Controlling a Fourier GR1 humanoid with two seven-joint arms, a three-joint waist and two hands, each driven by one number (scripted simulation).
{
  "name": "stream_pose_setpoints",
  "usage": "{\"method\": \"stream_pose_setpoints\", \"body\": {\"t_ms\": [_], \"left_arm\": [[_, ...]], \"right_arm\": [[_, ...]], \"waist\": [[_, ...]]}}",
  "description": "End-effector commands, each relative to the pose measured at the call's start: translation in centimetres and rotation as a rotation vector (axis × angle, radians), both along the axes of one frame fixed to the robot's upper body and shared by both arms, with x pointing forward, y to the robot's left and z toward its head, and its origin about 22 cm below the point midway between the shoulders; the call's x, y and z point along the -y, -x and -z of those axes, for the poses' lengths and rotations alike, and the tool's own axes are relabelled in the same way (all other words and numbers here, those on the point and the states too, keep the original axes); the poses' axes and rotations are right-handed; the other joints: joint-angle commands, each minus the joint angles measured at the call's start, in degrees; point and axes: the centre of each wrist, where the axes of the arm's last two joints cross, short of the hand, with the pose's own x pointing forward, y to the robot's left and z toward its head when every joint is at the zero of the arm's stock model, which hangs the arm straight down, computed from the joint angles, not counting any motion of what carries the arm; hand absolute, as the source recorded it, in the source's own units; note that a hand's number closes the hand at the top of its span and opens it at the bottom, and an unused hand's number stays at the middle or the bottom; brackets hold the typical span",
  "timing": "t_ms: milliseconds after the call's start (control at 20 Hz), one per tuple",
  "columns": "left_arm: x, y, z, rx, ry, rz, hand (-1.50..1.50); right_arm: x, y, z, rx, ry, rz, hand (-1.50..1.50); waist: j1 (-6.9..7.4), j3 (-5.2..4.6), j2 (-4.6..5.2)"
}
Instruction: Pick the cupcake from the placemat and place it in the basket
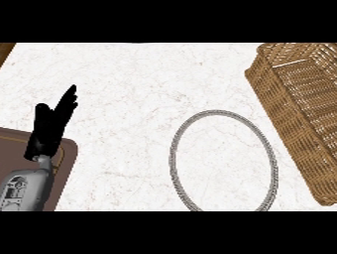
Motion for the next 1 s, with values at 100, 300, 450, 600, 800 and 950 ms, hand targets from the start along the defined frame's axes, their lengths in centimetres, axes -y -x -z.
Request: {"method": "stream_pose_setpoints", "body": {"t_ms": [100,300,450,600,800,950], "left_arm": [[-2.1,0.7,1.6,0.009,-0.003,-0.005,0.0],[0.9,0.7,1.2,0.0,-0.015,0.009,0.0],[0.8,0.2,1.3,-0.002,0.002,0.018,0.0],[-1.5,0.7,-0.7,0.007,0.0,0.026,0.0],[-0.7,0.6,1.0,0.012,-0.013,0.019,0.0],[-0.9,1.2,0.8,-0.008,0.003,0.0,0.0]], "right_arm": [[5.5,-0.9,2.2,-0.032,0.018,-0.036,1.5],[8.6,-1.7,4.4,-0.027,-0.025,-0.077,1.5],[8.5,-2.7,6.0,-0.071,-0.026,-0.085,1.5],[10.2,-3.7,6.2,-0.09,0.01,-0.078,1.5],[10.4,-4.0,11.7,-0.122,-0.087,-0.096,1.5],[11.1,-4.3,13.2,-0.164,-0.24,-0.027,1.5]], "waist": [[0.32,-0.02,0.12],[0.39,0.02,0.07],[0.36,-0.01,0.06],[0.94,-0.01,0.08],[0.36,-0.01,0.02],[0.33,0.0,-0.07]]}}
